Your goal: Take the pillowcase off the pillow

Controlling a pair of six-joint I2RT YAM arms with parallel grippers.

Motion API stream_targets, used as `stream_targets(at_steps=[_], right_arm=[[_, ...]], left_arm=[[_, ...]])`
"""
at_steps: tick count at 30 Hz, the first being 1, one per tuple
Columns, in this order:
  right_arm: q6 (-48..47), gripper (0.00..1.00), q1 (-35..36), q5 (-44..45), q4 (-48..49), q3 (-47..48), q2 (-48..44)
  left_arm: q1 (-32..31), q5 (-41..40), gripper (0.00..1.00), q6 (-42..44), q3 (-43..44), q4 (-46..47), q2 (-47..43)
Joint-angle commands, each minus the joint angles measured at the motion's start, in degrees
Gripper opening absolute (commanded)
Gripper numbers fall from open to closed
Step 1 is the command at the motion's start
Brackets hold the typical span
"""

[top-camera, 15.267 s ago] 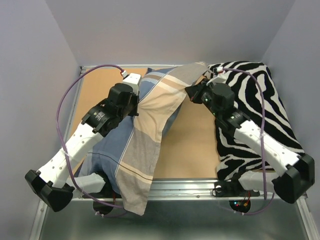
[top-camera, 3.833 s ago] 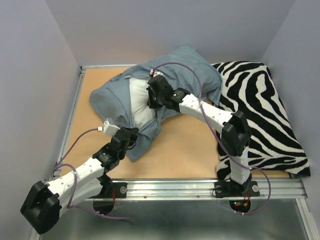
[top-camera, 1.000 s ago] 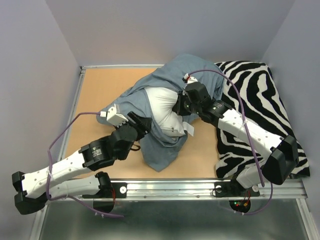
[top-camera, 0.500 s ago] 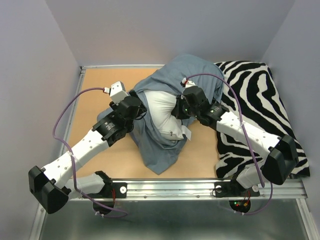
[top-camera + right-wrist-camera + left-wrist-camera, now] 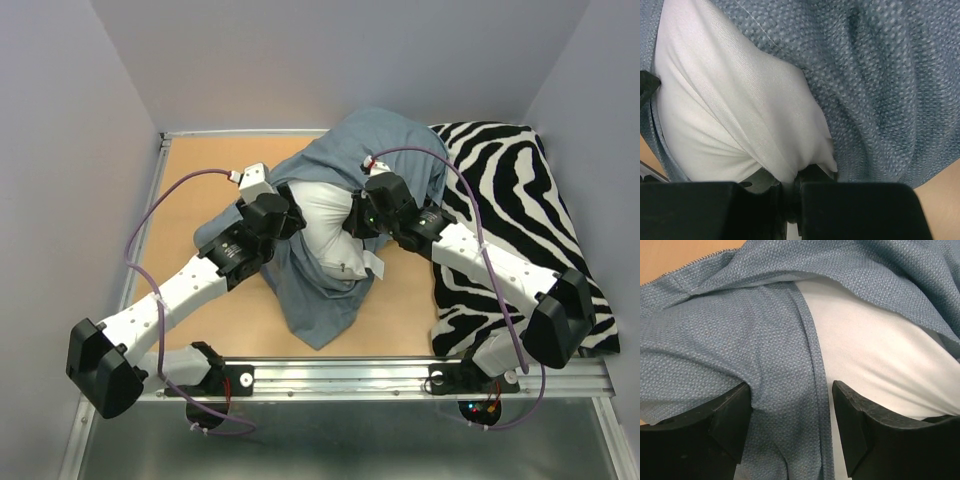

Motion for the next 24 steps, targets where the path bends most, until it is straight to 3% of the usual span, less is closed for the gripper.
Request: stream_targets(at_steps=[1,2,6,9,14,21,24], right_arm=[[0.36,0.01,-0.45,6.55,5.94,0.33,-0.36],[0.27,0.01,-0.54,6.81,5.94,0.51,-0.54],[-1.13,0.01,-0.54,11.20,4.89,4.89,-0.89],[-3.59,0.01,-0.62,16.29,1.38,10.77,1.30],[-5.44,0.01,-4.92,18.77,-4.16,23.78,5.78],[-7.80,0.01,-7.92,19.54,-14.52,48.28,13.69],[-8.08,0.00,-10.19,19.30,-16.38,50.69,14.05]], left_arm=[[1.74,0.59,0.67,1.42,-0.49,3.00,1.16],[2.18,0.41,0.63,0.98,-0.58,2.38,1.17],[4.38,0.23,0.25,-1.92,-3.65,0.80,-0.67],[5.61,-0.47,0.11,-3.50,-5.32,-1.13,-1.81],[7.54,-1.97,0.00,-5.52,-8.83,-2.46,-4.01],[8.34,-2.76,0.00,-10.70,-16.29,0.00,-2.26],[9.13,-0.74,0.00,-13.87,-22.10,4.81,-1.12]])
